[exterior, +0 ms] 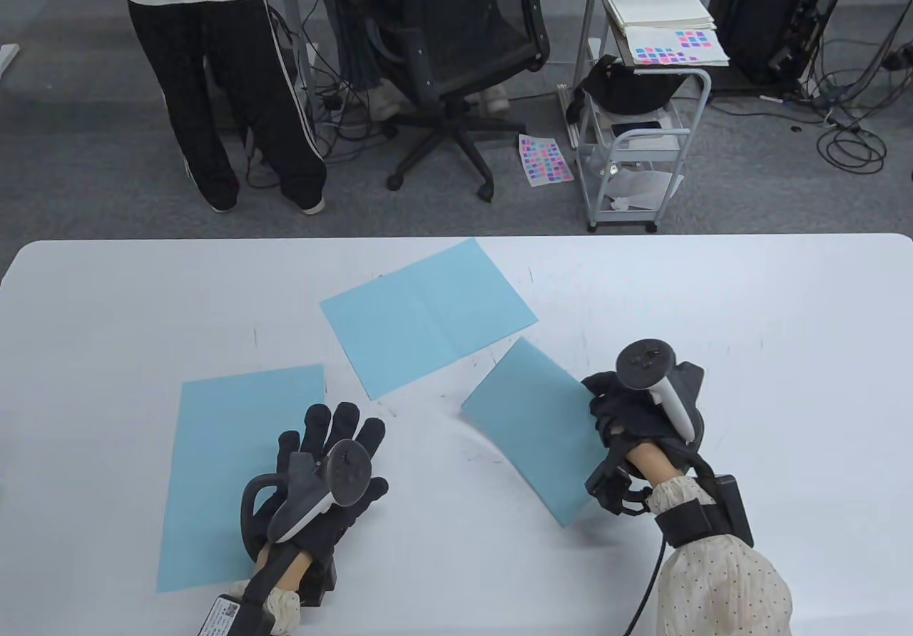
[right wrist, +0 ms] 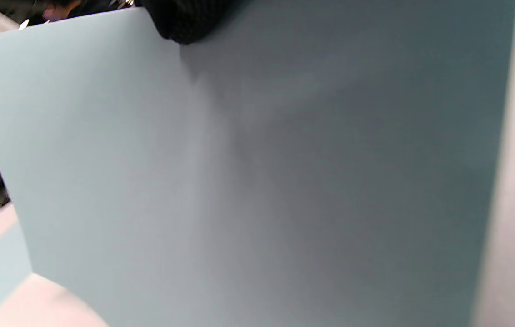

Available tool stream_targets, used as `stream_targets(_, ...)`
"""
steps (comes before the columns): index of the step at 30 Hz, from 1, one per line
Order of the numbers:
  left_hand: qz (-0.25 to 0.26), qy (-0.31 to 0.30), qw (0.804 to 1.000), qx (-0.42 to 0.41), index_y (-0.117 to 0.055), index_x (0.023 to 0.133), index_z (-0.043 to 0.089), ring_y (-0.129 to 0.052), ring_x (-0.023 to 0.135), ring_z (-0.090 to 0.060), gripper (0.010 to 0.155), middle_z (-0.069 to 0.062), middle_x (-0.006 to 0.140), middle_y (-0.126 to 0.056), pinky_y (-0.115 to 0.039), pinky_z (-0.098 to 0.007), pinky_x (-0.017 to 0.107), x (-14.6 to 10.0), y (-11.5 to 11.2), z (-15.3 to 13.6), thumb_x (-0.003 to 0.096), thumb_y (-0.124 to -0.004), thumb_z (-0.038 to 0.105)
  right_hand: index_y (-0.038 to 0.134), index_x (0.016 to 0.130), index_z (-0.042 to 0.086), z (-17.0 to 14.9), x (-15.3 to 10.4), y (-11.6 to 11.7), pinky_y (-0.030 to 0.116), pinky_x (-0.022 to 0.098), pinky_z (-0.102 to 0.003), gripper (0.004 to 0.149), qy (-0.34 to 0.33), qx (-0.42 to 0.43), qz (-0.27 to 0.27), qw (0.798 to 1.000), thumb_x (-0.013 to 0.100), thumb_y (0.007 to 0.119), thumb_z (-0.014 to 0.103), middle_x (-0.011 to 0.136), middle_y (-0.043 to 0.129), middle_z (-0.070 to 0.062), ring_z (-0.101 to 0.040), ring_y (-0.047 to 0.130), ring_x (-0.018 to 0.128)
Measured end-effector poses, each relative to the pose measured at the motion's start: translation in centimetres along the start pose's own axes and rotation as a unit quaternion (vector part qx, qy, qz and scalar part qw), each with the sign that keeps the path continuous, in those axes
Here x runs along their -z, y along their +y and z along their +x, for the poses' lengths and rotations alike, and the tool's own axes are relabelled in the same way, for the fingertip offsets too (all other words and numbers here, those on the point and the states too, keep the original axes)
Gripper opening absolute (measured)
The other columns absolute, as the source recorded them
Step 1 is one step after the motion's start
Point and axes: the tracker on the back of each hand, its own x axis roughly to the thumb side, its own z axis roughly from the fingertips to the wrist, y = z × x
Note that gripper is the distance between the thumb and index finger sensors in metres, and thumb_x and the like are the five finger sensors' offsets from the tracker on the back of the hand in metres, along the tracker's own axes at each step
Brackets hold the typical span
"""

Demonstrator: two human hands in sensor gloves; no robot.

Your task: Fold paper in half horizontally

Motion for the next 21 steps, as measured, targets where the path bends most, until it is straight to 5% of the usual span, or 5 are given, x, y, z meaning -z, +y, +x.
stream_targets(11,0.001,0.006,1.000,-0.006,-0.026,0.102,0.059,-0.011,0.115,-0.019,0.078,0.020,0.119,-0.013,-0.027,-0.056,0.088,0.0,0.1,-0.7,0.0349,-0.065,0.064,0.064,0.092,0.025,-6.5,2.7,-2.9,0.043,0.072,-0.060,0.045,0.146,0.143,-0.094,0.974,0.048,0.066,0.020,0.077,0.078,-0.002,-0.032,0.072,0.084)
stream_targets(21,0.003,0.013,1.000,-0.012,-0.026,0.102,0.059,-0.010,0.115,-0.020,0.078,0.020,0.119,-0.013,-0.027,-0.056,0.088,0.1,0.3,-1.4,0.0349,-0.065,0.064,0.057,0.100,0.021,-9.2,4.0,-2.4,0.037,0.074,-0.062,0.054,0.232,0.065,-0.150,0.959,0.049,0.072,0.023,0.078,0.079,-0.003,-0.037,0.062,0.093)
